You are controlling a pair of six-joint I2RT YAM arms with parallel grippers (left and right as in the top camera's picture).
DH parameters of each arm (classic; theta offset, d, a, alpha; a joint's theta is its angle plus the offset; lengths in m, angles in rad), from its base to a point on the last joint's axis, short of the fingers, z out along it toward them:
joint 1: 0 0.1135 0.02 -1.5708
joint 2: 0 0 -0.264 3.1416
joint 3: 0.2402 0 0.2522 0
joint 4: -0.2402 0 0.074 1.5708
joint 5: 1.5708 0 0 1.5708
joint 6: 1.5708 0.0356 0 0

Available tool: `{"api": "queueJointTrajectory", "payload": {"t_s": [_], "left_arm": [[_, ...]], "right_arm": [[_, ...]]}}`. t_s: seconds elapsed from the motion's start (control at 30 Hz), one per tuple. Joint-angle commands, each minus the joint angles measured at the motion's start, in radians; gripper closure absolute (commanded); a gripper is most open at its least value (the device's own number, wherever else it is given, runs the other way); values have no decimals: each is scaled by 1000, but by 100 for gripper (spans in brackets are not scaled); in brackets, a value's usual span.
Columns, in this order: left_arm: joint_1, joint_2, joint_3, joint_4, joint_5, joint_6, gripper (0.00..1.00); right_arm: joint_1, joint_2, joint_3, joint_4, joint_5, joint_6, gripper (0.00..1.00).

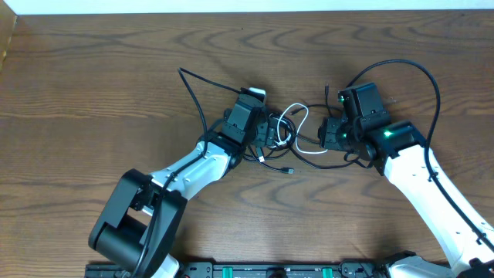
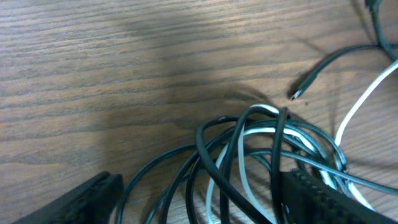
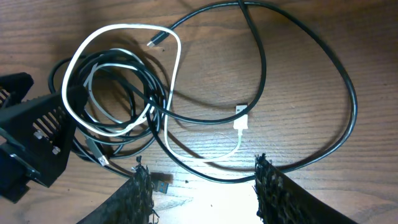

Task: Untangle cables

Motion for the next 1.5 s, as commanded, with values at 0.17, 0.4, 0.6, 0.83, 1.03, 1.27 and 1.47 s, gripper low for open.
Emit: {"api": "queueJointTrajectory", "payload": {"t_s": [0.17,0.4,0.6,0.83,1.03,1.27,1.47], "left_arm": [[5,67,11,-4,-53,21,51],[5,68,11,-58,-121,17,87],[5,70,11,-119,-88,-74,92],[10,68,26,-117,191,-118,92],[67,68,30,-120,206,-508,92],[91,69,30,-129,261,-866,92],[92,69,30,-182,211,-828,92]], "right_arm": [[-5,-6,-4,-2,-2,26,49],[-5,-6,-4,-2,-58,26,48],[6,-5,-4,2,-201,24,37],[64,-5,-5,2,-314,21,51],[149,-5,-36,36,-297,22,46],[165,-5,-115,105,-108,77,39],[217,2,-258,367,-122,-26,40]]}}
